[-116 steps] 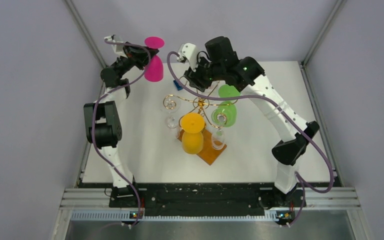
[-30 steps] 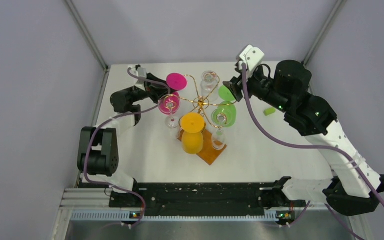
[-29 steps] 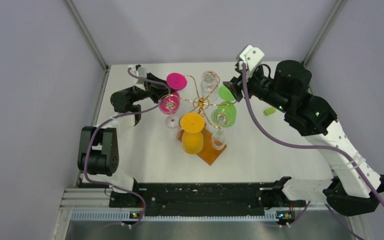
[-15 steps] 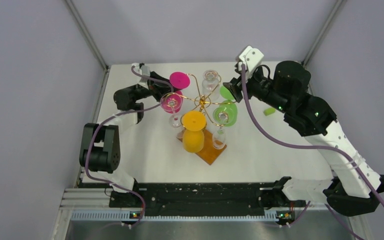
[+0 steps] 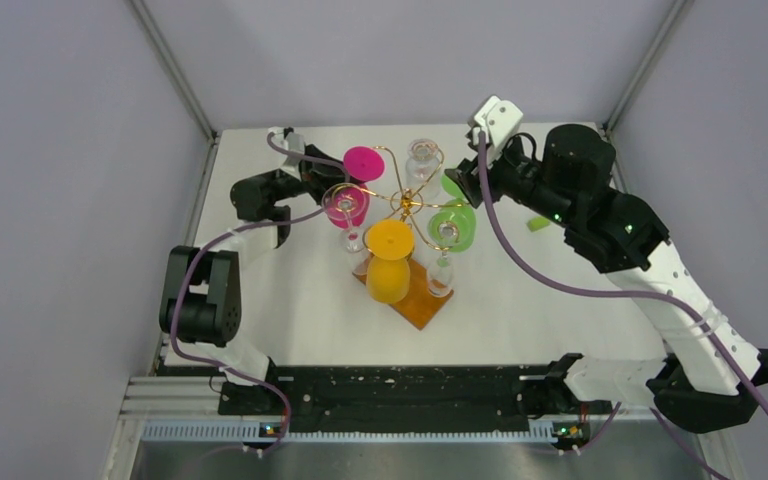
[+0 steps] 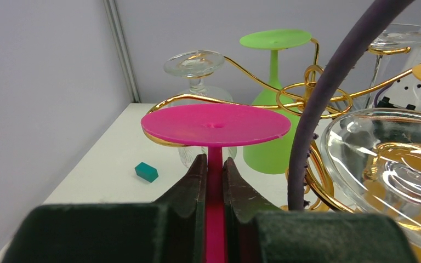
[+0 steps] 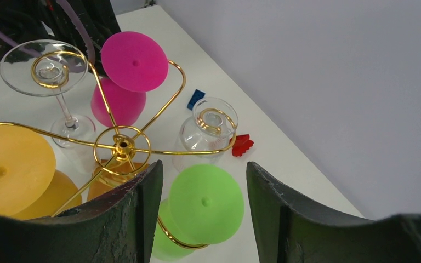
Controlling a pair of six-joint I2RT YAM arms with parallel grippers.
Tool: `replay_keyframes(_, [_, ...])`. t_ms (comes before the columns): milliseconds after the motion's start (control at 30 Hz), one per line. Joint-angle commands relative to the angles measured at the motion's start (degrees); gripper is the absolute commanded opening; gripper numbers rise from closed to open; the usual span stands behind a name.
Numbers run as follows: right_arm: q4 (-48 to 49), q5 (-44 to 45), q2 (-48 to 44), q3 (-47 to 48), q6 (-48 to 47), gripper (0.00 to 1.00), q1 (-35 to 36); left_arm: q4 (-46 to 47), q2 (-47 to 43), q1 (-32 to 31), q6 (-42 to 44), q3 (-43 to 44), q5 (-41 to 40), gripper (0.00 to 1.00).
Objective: Place the wine glass upside down on the wine glass rack
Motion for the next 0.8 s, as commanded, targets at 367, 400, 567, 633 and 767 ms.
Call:
replay_keyframes(367, [1.36,-2.00,-0.80,-0.31,0.72,0.57,0.62,4.16,-0.65,-2.49,0.88,-0.55,2.58,0.00])
replay_keyframes(400, [1.40,-2.00,-0.82,-0.43,0.75,0.57,0.64,4.16,-0.49,-2.57,0.89,-0.51,2.45,0.00])
replay_keyframes(567, [1.34,-2.11,-0.92,-0.48,0.91,0.57,0.64,4.23,0.22,-2.67,0.62,0.02,1.48,0.00])
replay_keyframes(633, [1.36,-2.22,-0.84,-0.54,0.98,0.57,0.62,4.27,0.54,-2.70,0.62,0.21,0.85,0.00])
replay_keyframes(767, [1.37,-2.45,-0.90,-0.57,1.03,0.57,0.62,4.20,1.35,-2.74,0.29,1.10,-0.67,0.00])
